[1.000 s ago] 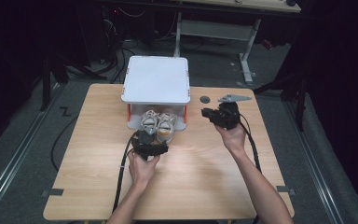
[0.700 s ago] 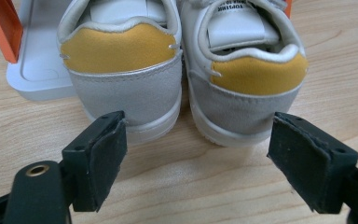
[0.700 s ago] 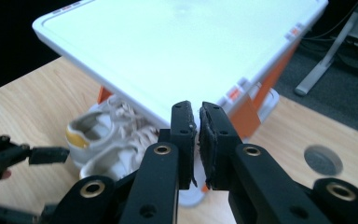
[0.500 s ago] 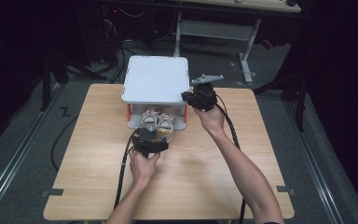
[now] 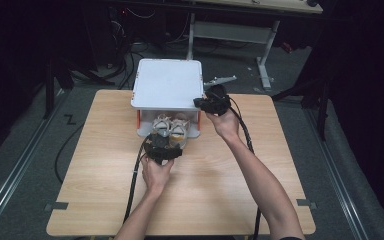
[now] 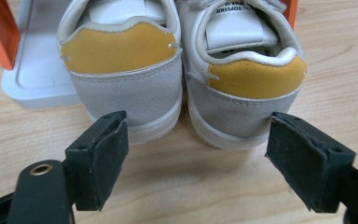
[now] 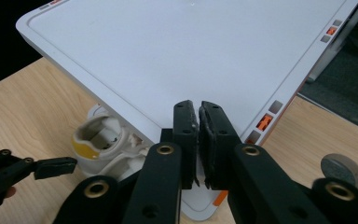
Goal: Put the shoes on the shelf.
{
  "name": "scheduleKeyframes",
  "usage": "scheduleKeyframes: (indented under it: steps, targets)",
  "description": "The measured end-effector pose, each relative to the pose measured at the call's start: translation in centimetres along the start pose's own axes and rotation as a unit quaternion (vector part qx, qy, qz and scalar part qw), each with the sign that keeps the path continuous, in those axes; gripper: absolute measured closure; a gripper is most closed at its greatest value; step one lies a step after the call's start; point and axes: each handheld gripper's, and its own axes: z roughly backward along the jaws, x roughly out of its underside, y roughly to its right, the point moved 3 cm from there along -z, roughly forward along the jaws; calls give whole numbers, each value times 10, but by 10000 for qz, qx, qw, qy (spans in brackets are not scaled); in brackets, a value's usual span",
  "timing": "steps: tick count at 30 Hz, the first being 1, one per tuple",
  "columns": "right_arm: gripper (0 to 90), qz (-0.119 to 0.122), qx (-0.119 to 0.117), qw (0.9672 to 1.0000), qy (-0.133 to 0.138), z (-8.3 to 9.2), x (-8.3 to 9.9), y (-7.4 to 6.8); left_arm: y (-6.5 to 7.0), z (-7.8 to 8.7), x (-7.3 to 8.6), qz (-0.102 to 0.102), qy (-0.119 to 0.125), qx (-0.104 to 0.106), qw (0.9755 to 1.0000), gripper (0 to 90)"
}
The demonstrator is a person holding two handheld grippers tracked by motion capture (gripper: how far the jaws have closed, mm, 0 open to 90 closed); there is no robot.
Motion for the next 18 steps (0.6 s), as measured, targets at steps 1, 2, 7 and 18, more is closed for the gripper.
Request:
scheduleKeyframes:
  steps: [1, 2, 7, 18]
  targets:
    - [864, -25, -26, 10000, -16, 0, 0, 1, 1, -2, -2, -6, -3, 1, 10000, 213]
    - [866, -41, -39, 10000, -24, 0, 0, 1, 2, -3, -3, 13, 18, 12, 10000, 214]
    - [869, -54, -46, 10000, -41, 0, 0, 1, 1, -10, -9, 112, 34, 18, 9999, 225]
    - [874, -69, -55, 9999, -55, 1, 0, 2, -5, -25, -25, 131, 105, -85, 9998, 259]
